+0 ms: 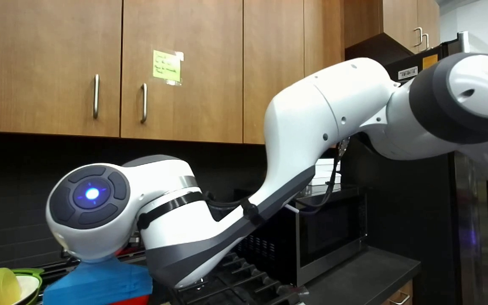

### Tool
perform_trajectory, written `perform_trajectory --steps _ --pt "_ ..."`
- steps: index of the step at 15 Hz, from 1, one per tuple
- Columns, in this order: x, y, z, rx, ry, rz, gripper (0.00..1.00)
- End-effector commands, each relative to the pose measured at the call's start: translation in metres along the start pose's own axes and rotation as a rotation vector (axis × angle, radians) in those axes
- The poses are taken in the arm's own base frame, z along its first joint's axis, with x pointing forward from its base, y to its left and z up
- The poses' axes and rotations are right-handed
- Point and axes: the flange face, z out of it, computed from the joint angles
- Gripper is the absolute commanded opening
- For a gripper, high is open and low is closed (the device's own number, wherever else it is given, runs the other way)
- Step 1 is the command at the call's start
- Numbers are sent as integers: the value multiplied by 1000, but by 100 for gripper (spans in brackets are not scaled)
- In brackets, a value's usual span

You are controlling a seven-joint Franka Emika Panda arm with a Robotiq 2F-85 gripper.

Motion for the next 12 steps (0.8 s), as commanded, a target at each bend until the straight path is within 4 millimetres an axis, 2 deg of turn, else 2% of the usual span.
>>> perform_trajectory --steps 1,6,12 --pt "9 -14 9 3 36 -18 1" --pt "18 -12 20 -7 75 -41 1" --pt "47 13 36 -52 151 -42 1"
